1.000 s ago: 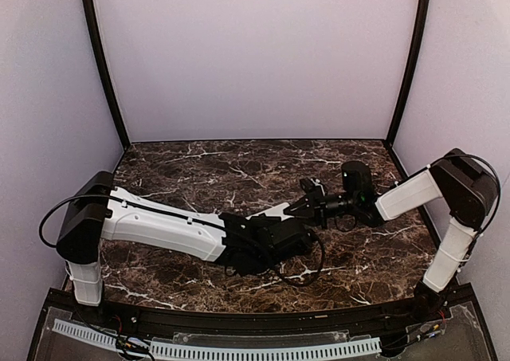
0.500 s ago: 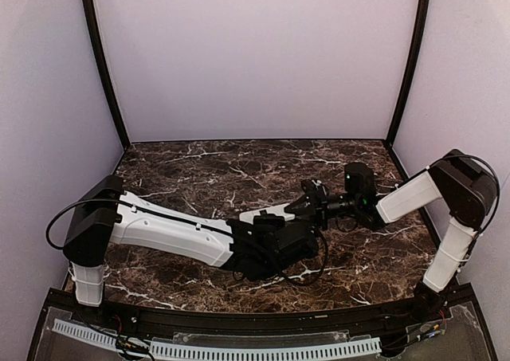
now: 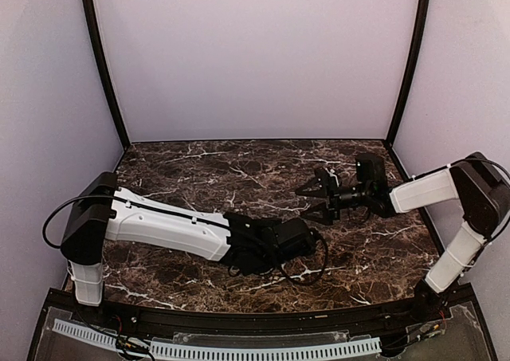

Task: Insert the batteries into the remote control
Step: Pass from the right arm to the left, then place the remote control at the center of the board.

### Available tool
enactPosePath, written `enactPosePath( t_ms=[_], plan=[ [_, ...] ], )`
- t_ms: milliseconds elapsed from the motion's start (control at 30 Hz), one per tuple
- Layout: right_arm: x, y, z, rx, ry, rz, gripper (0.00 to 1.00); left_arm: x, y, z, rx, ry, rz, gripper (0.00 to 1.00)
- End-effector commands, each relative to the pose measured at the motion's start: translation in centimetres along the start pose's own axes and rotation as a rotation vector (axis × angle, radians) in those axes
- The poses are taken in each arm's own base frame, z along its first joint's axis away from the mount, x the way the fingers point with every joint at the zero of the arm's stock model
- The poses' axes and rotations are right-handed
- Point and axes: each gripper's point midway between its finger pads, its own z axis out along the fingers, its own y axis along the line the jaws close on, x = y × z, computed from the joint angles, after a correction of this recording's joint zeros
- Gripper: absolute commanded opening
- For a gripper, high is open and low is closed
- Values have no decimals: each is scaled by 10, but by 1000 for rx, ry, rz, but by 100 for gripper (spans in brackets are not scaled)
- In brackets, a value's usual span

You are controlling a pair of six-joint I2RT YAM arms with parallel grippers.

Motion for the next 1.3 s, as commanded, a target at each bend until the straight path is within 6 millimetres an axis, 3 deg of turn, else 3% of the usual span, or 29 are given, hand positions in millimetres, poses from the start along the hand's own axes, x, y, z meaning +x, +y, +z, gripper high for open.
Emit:
enactPosePath(
  t_ms=[0,233,300,333,367,400,533,633,667,700,733,767,1267],
  plan=[
    [-12,4,-16,49,-58,-94,97,-8,20,-25,95,-68,-143,0],
    [-26,5,-38,125,-135,-192,99,5,40,-24,247,-81,-406,0],
    [-31,9,-45,149,-165,-232,99,15,46,-22,338,-94,-552,0],
    [-33,11,-47,159,-175,-253,99,16,59,-25,380,-130,-658,0],
    [-35,14,-49,165,-181,-278,99,24,53,-21,411,-119,-705,0],
    [-36,16,-52,170,-186,-296,99,24,69,-25,447,-169,-822,0],
    [-38,21,-56,179,-200,-342,99,37,78,-21,612,-247,-1131,0],
    [-36,20,-57,180,-195,-353,99,46,73,-15,719,-275,-1322,0],
    [-36,19,-56,179,-191,-354,99,58,67,-8,731,-256,-1368,0],
    [-35,19,-56,176,-187,-356,99,51,74,-11,779,-308,-1434,0],
    [-34,19,-55,173,-181,-359,99,60,68,-4,793,-295,-1474,0],
    [-33,20,-55,165,-176,-361,98,57,76,-4,815,-335,-1528,0],
    [-29,21,-52,124,-156,-372,99,61,33,37,975,-261,-1743,0]
  ],
)
